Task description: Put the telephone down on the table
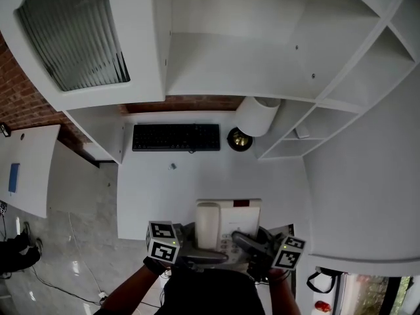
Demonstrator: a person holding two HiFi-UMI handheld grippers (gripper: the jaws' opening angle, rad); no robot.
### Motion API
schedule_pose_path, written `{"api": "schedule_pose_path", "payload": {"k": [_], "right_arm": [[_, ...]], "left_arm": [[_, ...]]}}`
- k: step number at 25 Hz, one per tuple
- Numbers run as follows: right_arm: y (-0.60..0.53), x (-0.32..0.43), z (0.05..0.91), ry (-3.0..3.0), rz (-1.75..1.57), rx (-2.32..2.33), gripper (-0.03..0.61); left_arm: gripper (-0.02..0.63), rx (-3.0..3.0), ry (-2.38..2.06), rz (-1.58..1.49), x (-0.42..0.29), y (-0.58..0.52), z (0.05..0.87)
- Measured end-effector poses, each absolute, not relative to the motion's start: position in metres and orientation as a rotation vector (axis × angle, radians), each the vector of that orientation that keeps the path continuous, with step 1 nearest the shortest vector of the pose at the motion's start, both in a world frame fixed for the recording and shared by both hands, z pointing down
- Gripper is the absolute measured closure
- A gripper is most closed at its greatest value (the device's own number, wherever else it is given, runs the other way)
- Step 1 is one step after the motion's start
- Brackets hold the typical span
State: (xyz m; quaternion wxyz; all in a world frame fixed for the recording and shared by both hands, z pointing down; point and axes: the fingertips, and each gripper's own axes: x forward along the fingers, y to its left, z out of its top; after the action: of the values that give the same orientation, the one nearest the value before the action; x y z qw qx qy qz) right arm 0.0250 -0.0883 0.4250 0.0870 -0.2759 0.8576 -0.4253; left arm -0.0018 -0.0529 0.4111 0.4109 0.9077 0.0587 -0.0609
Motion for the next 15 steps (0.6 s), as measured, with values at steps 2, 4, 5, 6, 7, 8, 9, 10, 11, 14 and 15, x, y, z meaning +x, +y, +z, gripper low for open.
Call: {"api": "schedule_pose_path", "payload": {"k": [2, 4, 5, 6, 7, 8, 9, 10, 11, 14, 15], "right_arm": [[-0.097, 0.024, 0.426, 2.551, -1.263, -0.811, 0.336], [-0.107, 0.025, 0.427, 2.543, -1.254, -0.805, 0.336], [-0.112, 0.026, 0.428, 2.540, -1.248, -0.802, 0.336], [-0.117, 0.028, 0.429, 2.539, -1.243, -0.798, 0.336], [-0.121, 0.030, 0.430, 2.538, -1.238, -0.795, 0.336], [-0.126, 0.032, 0.432, 2.537, -1.235, -0.792, 0.336], [-0.131, 0.034, 0.433, 2.535, -1.232, -0.791, 0.336], [-0.136, 0.036, 0.435, 2.534, -1.230, -0.792, 0.336], [-0.140, 0.038, 0.438, 2.534, -1.228, -0.792, 0.336], [-0.152, 0.043, 0.445, 2.537, -1.227, -0.792, 0.336], [-0.156, 0.044, 0.448, 2.537, -1.231, -0.792, 0.337]], "left_arm": [[0.132, 2.294, 0.148, -0.143, -0.003, -0.061, 0.412], [0.132, 2.300, 0.150, -0.132, -0.002, -0.071, 0.414], [0.131, 2.304, 0.150, -0.127, 0.000, -0.076, 0.416], [0.132, 2.309, 0.148, -0.123, 0.002, -0.081, 0.417], [0.131, 2.314, 0.146, -0.118, 0.004, -0.086, 0.418], [0.132, 2.314, 0.141, -0.113, 0.005, -0.091, 0.419], [0.131, 2.308, 0.134, -0.107, 0.007, -0.096, 0.421], [0.131, 2.304, 0.127, -0.102, 0.009, -0.101, 0.423], [0.132, 2.302, 0.126, -0.099, 0.011, -0.105, 0.425], [0.132, 2.308, 0.134, -0.109, 0.016, -0.117, 0.433], [0.132, 2.307, 0.134, -0.108, 0.017, -0.120, 0.436]]}}
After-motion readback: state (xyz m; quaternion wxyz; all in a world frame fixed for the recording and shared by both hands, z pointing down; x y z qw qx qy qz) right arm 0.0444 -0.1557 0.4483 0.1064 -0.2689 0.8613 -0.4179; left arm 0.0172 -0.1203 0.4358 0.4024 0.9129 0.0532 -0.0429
